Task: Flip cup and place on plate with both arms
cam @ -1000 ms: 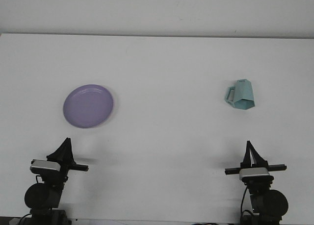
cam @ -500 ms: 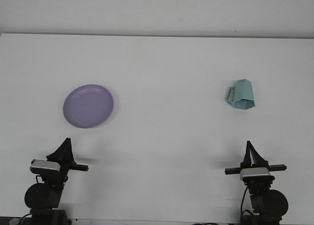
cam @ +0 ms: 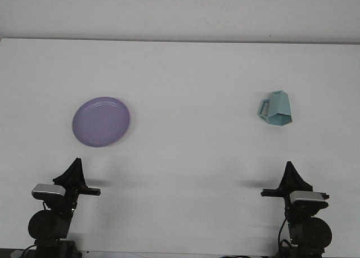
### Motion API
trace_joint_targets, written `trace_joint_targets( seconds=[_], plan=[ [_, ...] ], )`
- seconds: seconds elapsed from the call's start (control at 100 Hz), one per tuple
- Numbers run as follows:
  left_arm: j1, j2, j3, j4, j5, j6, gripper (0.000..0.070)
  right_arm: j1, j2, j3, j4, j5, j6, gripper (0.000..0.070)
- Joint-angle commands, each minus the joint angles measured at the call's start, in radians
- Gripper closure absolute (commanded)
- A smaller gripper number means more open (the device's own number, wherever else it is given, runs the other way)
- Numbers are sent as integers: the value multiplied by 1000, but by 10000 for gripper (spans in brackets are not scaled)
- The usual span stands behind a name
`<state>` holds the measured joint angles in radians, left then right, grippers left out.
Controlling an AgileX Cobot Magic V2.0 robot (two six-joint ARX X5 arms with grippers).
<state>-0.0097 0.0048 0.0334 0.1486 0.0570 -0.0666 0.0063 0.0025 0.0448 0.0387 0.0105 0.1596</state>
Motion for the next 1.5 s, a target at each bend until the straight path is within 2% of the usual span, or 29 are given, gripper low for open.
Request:
trace_joint_targets(
  seconds=[0.0,0.13,0.29,0.45,0.5,0.53,0.62,0.66,0.69,0.74,0.81,1.16,1.49],
  plan=[
    [-1,-1,-19,8,-2,-10,688,0,11,64,0,42,38,700],
    [-1,0,-19,9,-2,-19,688,0,98,192,-66,100,16,700],
    [-1,-1,-19,10,-2,-27,688,0,309,349,-104,122,-119,700],
    [-1,-1,-19,10,-2,-29,688,-2,520,406,-29,142,-245,688],
    [-1,0,-19,10,-2,-29,688,-3,579,406,-3,148,-267,637],
    [-1,0,-19,10,-2,-30,688,-6,618,406,19,148,-285,581],
    [-1,-1,-19,10,-2,-33,688,-22,749,406,101,147,-331,330],
    [-1,-1,-19,10,-1,-33,688,-31,806,406,143,146,-349,245],
    [-1,-1,-19,10,-1,-33,688,-38,850,406,177,146,-359,198],
    [-1,-1,-19,10,-2,-33,688,-53,923,406,235,143,-375,162],
    [-1,-1,-19,10,-2,-33,688,-74,1019,406,321,133,-393,153],
    [-1,-1,-19,11,-2,-32,688,-187,1474,415,784,-13,-509,153],
    [-1,-1,-19,11,-2,-29,688,-245,1752,595,840,-92,-532,153]
  ],
)
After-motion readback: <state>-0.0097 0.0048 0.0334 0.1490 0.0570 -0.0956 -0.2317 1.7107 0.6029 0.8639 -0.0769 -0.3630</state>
